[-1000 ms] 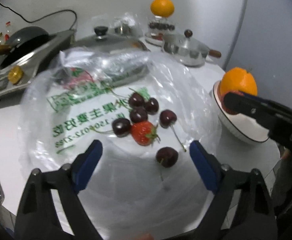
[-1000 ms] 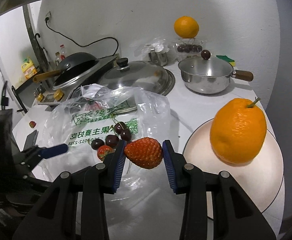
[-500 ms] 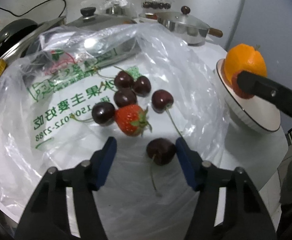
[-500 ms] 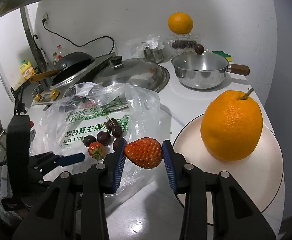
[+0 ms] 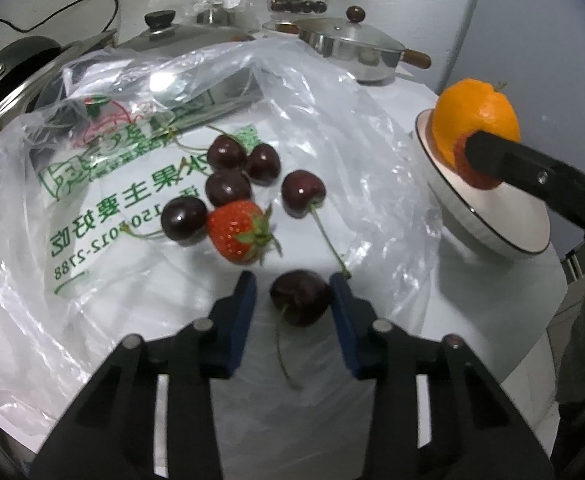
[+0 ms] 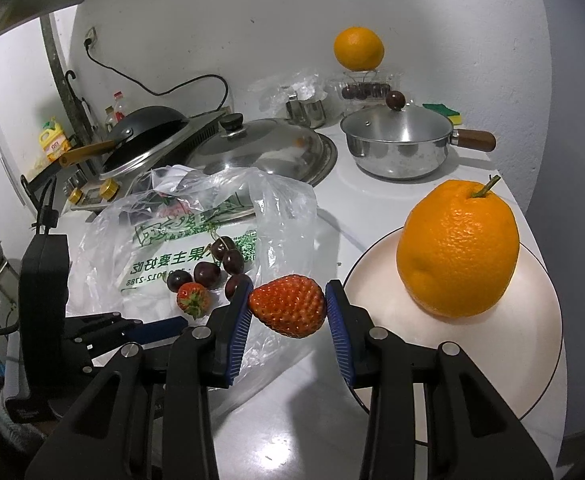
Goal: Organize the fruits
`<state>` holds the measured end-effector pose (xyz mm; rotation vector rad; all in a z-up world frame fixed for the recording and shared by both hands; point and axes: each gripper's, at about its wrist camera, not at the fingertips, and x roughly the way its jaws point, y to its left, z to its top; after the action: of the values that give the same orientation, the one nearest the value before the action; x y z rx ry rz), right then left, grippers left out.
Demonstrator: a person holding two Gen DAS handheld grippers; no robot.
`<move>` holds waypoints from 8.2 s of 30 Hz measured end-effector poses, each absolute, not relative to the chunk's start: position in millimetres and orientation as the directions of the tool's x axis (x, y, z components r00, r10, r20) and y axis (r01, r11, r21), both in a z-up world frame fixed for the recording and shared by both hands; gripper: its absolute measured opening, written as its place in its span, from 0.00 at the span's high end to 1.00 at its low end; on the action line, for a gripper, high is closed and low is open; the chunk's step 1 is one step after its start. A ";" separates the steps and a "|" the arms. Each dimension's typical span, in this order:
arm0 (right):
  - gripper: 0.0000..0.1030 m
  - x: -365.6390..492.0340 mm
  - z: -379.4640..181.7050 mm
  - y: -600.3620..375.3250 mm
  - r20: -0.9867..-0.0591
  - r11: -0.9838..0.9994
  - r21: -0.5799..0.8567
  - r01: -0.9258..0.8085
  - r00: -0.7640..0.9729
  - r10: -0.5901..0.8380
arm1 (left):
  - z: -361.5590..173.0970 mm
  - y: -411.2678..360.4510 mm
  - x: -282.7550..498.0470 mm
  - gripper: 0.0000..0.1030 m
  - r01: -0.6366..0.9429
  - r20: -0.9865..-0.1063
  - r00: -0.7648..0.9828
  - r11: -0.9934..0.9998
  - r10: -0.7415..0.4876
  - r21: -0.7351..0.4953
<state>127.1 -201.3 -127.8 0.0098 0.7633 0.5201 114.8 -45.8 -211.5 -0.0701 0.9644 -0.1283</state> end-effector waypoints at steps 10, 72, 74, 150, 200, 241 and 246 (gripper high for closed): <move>0.62 125.1 -126.0 -202.1 -0.655 0.875 0.190 -0.446 0.606 0.451 | -209.4 -45.8 107.0 0.70 0.091 -0.803 0.570 0.985 -0.174 -0.148; 0.62 120.2 -118.1 -321.6 -0.606 0.925 0.202 -0.320 0.701 0.375 | -145.9 -145.8 117.2 0.70 0.205 -0.720 0.673 0.978 -0.170 -0.039; 0.62 122.9 -120.8 -325.0 -0.610 0.927 0.205 -0.315 0.699 0.373 | -147.2 -151.5 121.4 0.70 0.216 -0.722 0.669 0.976 -0.177 -0.039; 0.49 115.2 -125.2 -296.6 -0.678 0.940 0.024 -0.340 0.686 0.265 | -147.3 -138.7 113.2 0.38 0.211 -0.672 0.697 0.967 -0.250 -0.141; 0.49 94.9 -126.7 -153.0 -0.693 0.857 -0.005 -0.515 0.620 0.368 | -152.7 1.7 67.1 0.30 -0.012 -0.657 0.744 0.980 -0.124 -0.198; 0.57 154.5 -172.3 -108.8 -0.757 0.807 0.083 -0.584 0.490 0.432 | -183.1 31.1 105.6 0.30 -0.072 -0.713 0.694 0.975 -0.101 -0.208; 0.57 159.6 -177.6 -106.7 -0.767 0.808 0.085 -0.583 0.479 0.427 | -185.6 28.9 109.7 0.30 -0.068 -0.718 0.689 0.978 -0.099 -0.199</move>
<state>159.6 -106.7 -177.6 -0.1972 0.8749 0.6209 109.7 28.9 -185.6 -0.2175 0.8126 -0.0176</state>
